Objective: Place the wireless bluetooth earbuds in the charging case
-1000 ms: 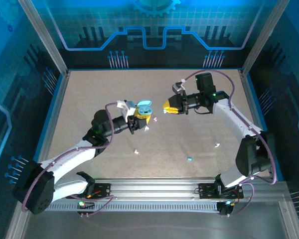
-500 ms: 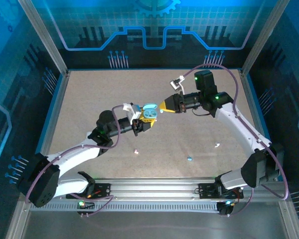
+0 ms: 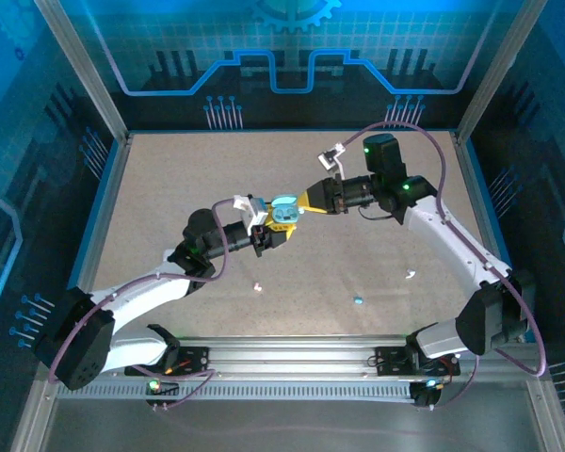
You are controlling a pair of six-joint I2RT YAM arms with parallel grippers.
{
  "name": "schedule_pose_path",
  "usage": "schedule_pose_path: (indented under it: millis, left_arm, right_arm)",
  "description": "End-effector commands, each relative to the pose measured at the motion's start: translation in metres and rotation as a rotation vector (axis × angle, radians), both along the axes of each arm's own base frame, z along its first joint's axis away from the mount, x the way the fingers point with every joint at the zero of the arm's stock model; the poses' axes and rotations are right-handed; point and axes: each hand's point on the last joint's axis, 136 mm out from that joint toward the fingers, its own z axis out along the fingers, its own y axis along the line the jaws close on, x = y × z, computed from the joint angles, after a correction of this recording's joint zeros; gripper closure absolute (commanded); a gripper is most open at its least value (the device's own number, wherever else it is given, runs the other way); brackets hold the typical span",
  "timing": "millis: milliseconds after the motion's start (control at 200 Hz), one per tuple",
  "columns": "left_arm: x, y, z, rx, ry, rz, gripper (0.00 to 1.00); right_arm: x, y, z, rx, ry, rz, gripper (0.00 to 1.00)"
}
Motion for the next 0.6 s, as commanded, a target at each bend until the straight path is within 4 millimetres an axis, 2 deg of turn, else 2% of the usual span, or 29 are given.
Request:
schedule_pose_path:
  millis: [0, 595]
  left_arm:
    - [-0.001, -0.005, 0.028, -0.042, -0.083, -0.013, 0.68]
    - [-0.004, -0.008, 0.032, -0.06, -0.08, -0.036, 0.68]
  right_arm:
    - [0.0, 0.005, -0.003, -0.017, -0.031, -0.002, 0.79]
    - [0.007, 0.013, -0.013, -0.103, -0.097, -0.056, 0.79]
